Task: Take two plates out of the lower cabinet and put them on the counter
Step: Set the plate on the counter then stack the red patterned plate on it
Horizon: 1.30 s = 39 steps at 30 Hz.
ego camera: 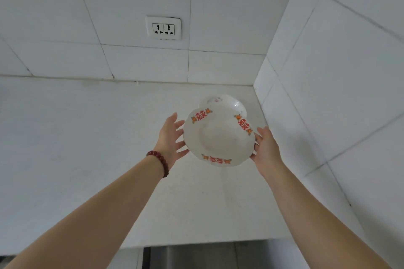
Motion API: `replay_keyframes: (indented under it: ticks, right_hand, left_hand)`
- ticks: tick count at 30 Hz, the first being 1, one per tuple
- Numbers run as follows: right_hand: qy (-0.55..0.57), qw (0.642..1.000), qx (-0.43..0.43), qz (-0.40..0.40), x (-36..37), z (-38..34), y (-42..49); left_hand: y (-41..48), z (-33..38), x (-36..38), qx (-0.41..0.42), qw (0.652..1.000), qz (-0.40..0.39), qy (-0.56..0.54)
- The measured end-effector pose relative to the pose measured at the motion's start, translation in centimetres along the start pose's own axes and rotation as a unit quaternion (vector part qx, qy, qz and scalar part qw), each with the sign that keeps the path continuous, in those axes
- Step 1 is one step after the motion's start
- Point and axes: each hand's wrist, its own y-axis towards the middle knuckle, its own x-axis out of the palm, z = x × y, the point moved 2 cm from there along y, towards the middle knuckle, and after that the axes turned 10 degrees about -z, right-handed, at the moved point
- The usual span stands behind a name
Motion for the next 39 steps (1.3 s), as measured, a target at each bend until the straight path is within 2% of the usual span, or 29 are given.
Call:
replay_keyframes:
  ticks: [9, 16, 39]
  right_hand:
    - [-0.013, 1.000, 0.006, -0.020, 0.0, -1.4, 8.7]
    - [-0.064, 0.997, -0.021, -0.043, 0.0, -2.7, 12.6]
    - [-0.090, 0.995, -0.024, -0.029, -1.8, 0.1, 17.0]
  left_hand:
    - [7.9, 1.0, 1.6, 0.004, 1.000, 0.004, 0.003]
    - [11.5, 1.4, 2.1, 0.005, 1.000, -0.001, 0.025]
    - [15.7, -0.6, 3.0, 0.031, 0.998, 0.010, 0.049]
